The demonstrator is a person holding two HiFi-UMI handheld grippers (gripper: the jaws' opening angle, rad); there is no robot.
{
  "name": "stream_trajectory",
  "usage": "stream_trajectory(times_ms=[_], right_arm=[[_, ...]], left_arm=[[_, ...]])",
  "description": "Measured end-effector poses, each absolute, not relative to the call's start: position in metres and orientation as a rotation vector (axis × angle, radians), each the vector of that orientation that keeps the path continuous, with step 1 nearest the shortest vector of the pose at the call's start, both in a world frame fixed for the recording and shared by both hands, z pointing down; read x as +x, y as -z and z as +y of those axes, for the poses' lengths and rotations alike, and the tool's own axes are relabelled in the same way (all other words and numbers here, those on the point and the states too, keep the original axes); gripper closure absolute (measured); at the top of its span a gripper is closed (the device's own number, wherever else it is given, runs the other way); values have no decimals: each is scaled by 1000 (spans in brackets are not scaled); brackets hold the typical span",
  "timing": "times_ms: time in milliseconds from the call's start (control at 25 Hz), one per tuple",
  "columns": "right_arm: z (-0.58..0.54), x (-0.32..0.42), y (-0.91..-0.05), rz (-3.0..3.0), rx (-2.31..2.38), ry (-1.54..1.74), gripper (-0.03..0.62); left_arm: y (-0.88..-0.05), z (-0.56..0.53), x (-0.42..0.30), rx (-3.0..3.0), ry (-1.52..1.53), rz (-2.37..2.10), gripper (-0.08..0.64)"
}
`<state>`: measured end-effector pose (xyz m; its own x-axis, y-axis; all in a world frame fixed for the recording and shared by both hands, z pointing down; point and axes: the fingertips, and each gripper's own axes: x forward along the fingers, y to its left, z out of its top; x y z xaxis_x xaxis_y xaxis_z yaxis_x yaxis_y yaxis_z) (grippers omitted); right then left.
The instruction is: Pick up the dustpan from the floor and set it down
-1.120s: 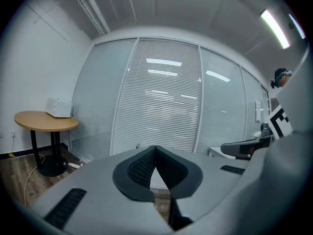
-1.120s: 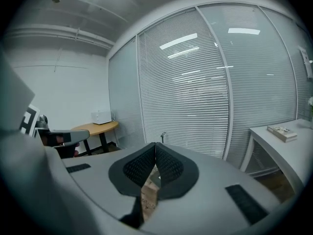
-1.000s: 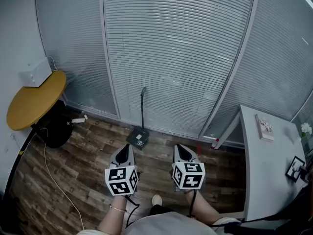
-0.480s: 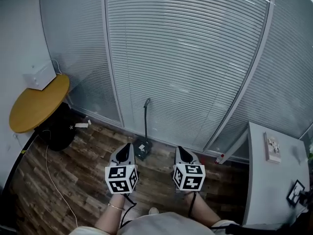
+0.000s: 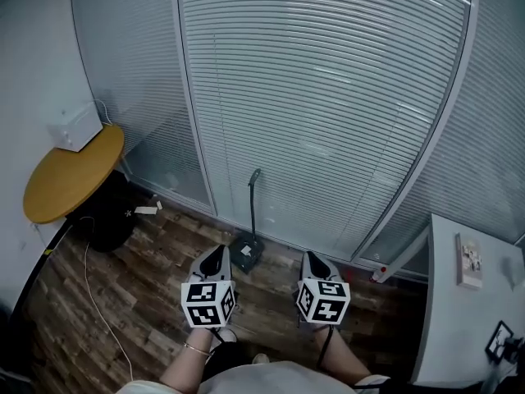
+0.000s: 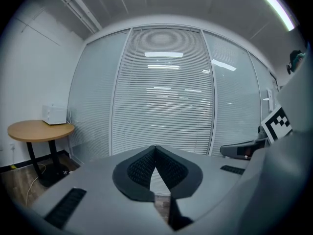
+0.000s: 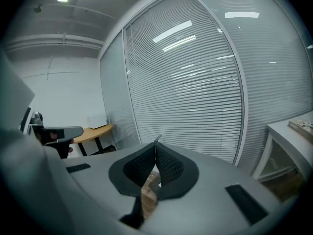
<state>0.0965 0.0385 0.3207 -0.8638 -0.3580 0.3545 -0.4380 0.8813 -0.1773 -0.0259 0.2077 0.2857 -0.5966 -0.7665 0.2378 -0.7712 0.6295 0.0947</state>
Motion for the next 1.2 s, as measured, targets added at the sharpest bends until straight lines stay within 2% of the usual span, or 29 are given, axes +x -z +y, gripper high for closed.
stream_trajectory(times_ms=[560, 1200], right_arm=[[-8, 56, -331, -2691, 685, -291, 560], [-94, -104, -302, -2733, 703, -283, 560]], left_arm=[[-304, 147, -84, 1333, -1, -2553, 543], [-284, 61, -246, 1377, 26, -2570, 543]])
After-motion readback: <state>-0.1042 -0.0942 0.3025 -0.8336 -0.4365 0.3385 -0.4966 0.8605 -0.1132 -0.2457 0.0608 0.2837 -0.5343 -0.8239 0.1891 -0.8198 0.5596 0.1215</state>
